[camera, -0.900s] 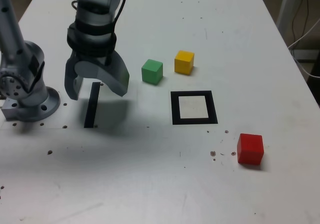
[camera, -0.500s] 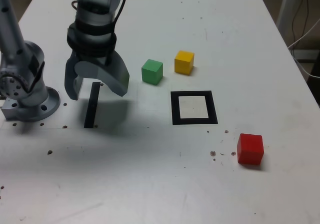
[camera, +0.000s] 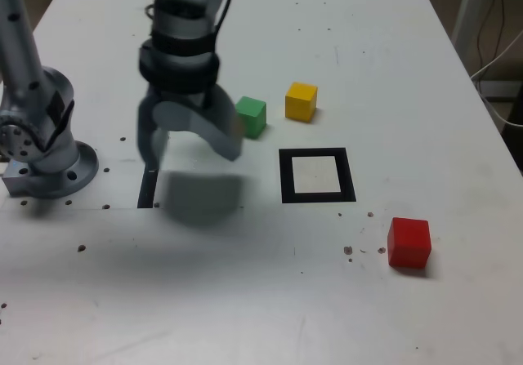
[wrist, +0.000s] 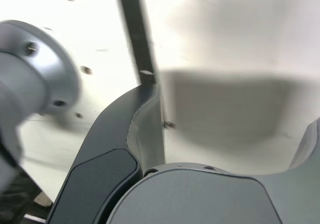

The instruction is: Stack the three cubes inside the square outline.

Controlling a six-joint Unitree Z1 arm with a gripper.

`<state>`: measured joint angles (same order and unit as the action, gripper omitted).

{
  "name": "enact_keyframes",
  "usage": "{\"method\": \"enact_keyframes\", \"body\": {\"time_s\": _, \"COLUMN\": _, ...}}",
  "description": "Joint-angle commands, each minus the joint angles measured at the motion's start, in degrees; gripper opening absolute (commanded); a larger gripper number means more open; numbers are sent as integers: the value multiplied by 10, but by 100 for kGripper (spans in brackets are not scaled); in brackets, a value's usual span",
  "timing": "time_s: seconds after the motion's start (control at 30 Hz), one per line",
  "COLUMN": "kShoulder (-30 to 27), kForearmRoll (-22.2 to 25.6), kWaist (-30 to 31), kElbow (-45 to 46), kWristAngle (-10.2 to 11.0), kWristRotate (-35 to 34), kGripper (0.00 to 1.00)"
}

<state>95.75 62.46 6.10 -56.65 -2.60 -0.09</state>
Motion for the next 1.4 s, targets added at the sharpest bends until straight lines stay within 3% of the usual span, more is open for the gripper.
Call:
{"method": "enact_keyframes", "body": {"time_s": 0.0, "kShoulder": 15, "kForearmRoll": 11, "kWaist": 11, "kElbow": -27, "kWristAngle": -4, "kWristRotate": -3, "kGripper": 99}}
{"method": "enact_keyframes", "body": {"time_s": 0.63, "kShoulder": 158, "kForearmRoll": 135, "kWaist": 76, "kElbow": -321, "kWristAngle": -8, "kWristRotate": -30, "kGripper": 99}}
{"method": "enact_keyframes", "body": {"time_s": 1.37, "kShoulder": 332, "kForearmRoll": 187, "kWaist": 122, "kElbow": -562, "kWristAngle": -11, "kWristRotate": -39, "kGripper": 99}}
